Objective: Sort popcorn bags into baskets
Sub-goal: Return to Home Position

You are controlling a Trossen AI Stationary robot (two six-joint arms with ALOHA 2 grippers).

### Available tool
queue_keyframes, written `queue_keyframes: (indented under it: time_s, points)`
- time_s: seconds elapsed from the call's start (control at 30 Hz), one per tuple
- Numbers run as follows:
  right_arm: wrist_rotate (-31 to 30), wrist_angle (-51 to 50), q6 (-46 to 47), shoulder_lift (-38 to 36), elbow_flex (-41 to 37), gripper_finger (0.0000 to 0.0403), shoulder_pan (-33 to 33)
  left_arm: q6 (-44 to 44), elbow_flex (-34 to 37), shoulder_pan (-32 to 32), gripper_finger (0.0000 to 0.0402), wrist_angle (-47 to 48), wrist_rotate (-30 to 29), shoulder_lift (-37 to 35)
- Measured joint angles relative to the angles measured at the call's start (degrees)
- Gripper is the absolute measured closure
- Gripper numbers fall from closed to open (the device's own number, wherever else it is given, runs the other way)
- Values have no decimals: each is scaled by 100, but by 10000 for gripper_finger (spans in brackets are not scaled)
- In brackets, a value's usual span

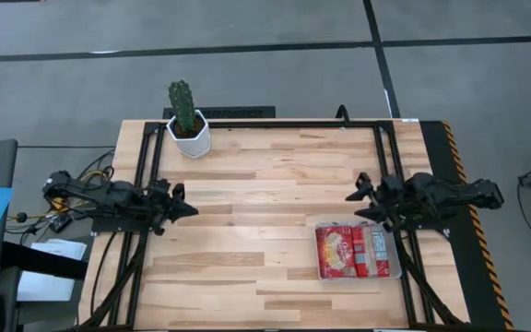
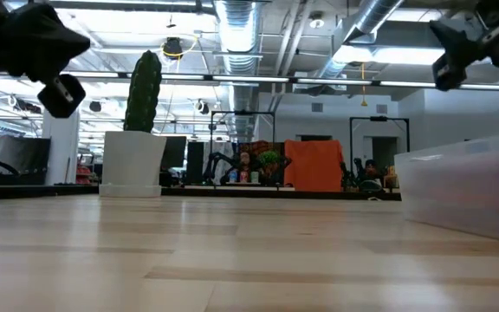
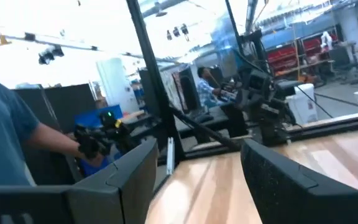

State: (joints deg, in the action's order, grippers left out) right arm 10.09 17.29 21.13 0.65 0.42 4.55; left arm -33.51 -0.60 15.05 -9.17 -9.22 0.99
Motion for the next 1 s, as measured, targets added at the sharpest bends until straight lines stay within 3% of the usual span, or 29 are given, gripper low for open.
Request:
queue_keyframes:
  time_s: [0.2, 0.5, 1.0]
  points:
    - [-313, -348, -484, 8, 12, 148, -23, 98, -2, -11, 400, 196, -100, -43]
    - [-436, -469, -604, 6, 10, 148, -59, 536, 2, -11, 400, 220, -788, -39]
    - [-418, -965, -617, 6, 5, 148, -59, 528, 9, -11, 400, 498, -797, -19]
